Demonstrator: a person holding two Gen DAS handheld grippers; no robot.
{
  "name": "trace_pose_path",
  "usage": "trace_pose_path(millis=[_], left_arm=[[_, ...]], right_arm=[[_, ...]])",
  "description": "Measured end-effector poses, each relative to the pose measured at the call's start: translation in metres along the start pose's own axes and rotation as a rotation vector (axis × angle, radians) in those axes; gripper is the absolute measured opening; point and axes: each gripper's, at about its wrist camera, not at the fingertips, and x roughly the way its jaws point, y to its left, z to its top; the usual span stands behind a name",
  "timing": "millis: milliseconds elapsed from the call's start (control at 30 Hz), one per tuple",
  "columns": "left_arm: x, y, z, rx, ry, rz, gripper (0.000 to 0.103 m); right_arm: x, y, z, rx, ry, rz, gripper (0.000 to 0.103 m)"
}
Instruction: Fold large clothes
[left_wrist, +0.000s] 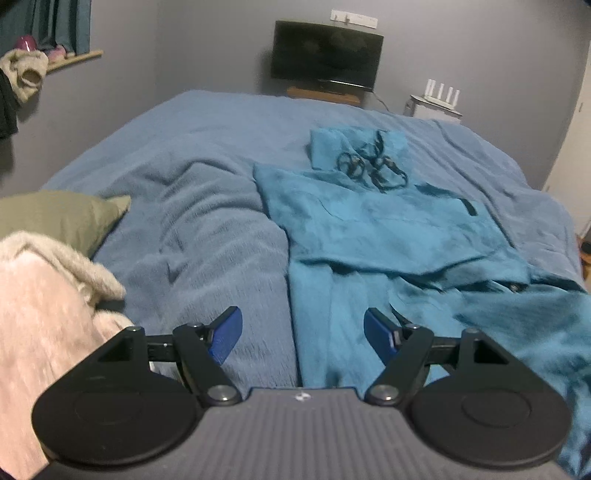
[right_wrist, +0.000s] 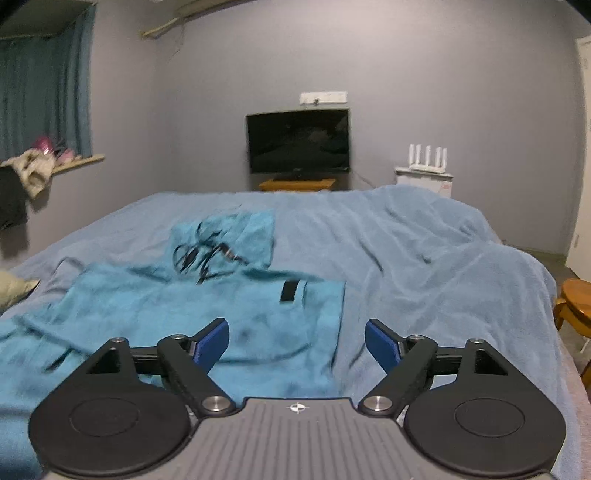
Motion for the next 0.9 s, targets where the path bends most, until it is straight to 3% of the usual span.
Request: trace_pose_path(millis=[100, 233, 300, 433, 567, 700, 900], left_arm=[[0.003, -0.008, -0.016, 0.029, 0.055, -0.02, 0.072], [0.023, -0.021, -0.042, 0.133, 0.167, 0.051, 0.072], [0.013, -0.023, -0.046, 0.158, 0.15, 0.041, 0.072], [-0.024, -0.019, -0.043, 0.224, 0.085, -0.041, 0.072], [-0.056, -0.023, -0.049, 0.343, 0.101, -0.16, 0.072], [-0.082, -0.032, -0.067, 0.481, 0.147, -0.292, 0.072], [-0.095, -0.036, -0.077, 0.572, 0.177, -0.327, 0.072]], right_arm=[[-0.019, 0.004, -0.014, -0.058, 0.062, 0.037, 0.089], [-0.024, 0.015, -0.039, -0.163, 0.178, 0.051, 0.089], [-0.024, 0.017, -0.052, -0.213, 0.24, 0.02, 0.089], [-0.043, 0.012, -0.058, -0.219, 0.268, 0.014, 0.089], [-0.076, -0.008, -0.054, -0.227, 0.291, 0.08, 0.089], [-0.112, -0.02, -0.055, -0.322, 0.362, 0.157, 0.089], [-0.161, -0.007, -0.069, -0.517, 0.459, 0.293, 0.089]])
